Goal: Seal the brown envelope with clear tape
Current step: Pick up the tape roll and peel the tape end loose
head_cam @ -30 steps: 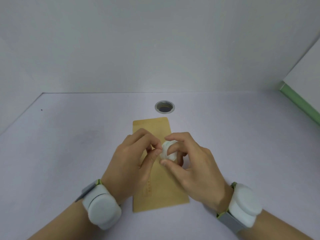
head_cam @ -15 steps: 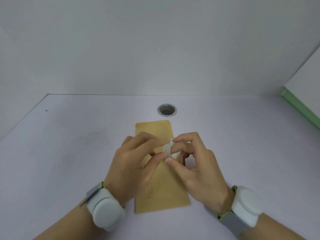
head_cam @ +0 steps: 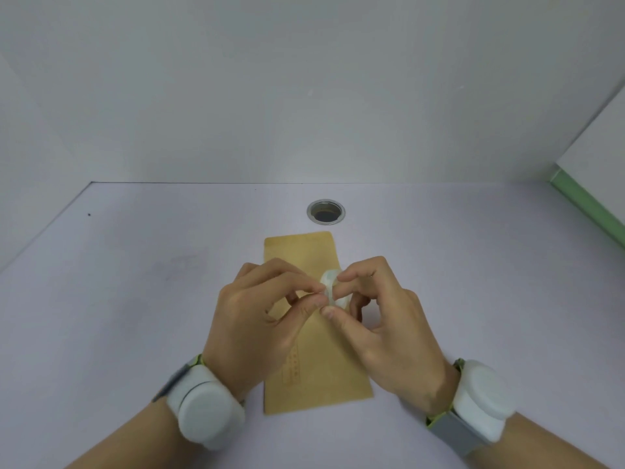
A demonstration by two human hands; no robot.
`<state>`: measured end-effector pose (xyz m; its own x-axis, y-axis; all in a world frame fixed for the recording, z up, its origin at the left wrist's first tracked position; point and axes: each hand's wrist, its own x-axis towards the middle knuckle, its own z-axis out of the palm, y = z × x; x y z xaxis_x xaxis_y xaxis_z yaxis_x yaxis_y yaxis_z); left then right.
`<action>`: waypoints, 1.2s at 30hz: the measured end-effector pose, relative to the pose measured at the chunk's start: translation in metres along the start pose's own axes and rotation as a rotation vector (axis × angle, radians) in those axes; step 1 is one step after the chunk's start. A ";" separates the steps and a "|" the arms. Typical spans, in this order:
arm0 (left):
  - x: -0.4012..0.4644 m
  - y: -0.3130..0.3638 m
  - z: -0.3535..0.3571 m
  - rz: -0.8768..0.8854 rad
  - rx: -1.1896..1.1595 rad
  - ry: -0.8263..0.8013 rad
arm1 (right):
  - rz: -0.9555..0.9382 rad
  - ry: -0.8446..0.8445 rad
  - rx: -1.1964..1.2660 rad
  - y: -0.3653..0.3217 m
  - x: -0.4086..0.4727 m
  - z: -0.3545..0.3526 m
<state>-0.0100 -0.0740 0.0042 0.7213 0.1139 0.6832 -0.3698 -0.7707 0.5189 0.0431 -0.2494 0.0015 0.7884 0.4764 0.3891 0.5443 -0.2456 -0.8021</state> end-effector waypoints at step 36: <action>-0.004 0.003 0.001 -0.056 -0.006 0.035 | -0.042 0.065 -0.036 -0.002 0.001 0.001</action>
<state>-0.0130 -0.0772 0.0024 0.7204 0.1786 0.6701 -0.3326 -0.7589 0.5598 0.0421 -0.2476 0.0026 0.7810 0.4313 0.4517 0.5864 -0.2576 -0.7680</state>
